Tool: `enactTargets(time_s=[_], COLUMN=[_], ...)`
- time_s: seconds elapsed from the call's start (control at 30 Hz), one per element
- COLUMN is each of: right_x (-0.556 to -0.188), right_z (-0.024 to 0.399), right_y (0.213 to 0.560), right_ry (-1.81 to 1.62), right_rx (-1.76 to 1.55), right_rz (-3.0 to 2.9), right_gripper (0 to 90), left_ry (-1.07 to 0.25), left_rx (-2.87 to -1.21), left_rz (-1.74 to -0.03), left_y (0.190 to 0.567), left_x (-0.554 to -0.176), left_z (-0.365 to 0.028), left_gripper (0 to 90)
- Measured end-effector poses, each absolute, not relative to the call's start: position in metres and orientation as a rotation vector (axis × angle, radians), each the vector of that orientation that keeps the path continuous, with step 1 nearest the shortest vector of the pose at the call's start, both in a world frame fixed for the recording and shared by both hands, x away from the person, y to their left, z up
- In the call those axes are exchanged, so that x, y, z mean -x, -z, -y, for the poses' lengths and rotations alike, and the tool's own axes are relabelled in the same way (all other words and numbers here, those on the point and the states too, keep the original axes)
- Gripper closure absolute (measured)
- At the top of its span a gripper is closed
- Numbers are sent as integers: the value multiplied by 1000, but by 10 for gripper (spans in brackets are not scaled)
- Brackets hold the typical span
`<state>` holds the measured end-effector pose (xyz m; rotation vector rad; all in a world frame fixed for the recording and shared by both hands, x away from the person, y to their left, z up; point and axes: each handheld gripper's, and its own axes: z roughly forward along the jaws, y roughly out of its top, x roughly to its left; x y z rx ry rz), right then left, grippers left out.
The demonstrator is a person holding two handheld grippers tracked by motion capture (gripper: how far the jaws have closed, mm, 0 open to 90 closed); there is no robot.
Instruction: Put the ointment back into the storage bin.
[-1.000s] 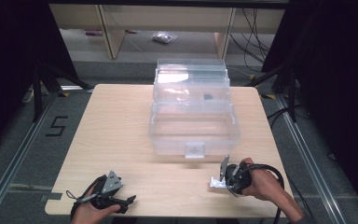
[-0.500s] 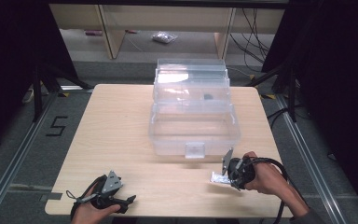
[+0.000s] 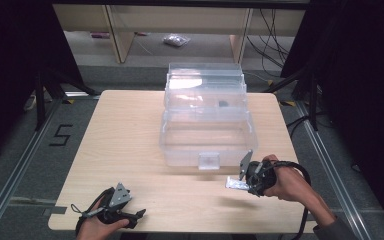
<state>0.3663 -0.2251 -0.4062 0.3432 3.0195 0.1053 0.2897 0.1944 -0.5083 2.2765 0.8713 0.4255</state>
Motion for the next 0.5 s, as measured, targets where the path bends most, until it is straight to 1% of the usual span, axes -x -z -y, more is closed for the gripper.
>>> enactTargets(time_s=[0.1,0.17,0.27,0.3,0.33,0.37,0.43,0.5], right_x=[-371,-372,-379,-377,-377,-378,-382,-382], right_z=[225,225,226,224,224,223,223,223], right_y=[401,398,395,391,391,388,384,383], right_ry=[-106,-111,-134,-117,-117,-125,-128,-140], right_rx=[-315,-360,-273,-362,-362,-355,-310,-313], right_rz=[-3018,-3003,-3009,-3004,-3004,-3003,-3006,-3007], right_gripper=[708,708,708,708,708,708,708,708], left_ry=[-426,-425,-427,-429,-429,-435,-432,-427], left_rx=[-2276,-2275,-2275,-2271,-2271,-2239,-2232,-2258], left_rz=[-871,-871,-871,-874,-874,-893,-900,-883], left_y=[508,508,508,508,508,509,510,509], left_x=[-290,-290,-290,-289,-289,-289,-289,-289], left_z=[-194,-194,-194,-194,-194,-192,-192,-194], left_gripper=[159,159,159,159,159,159,159,159])
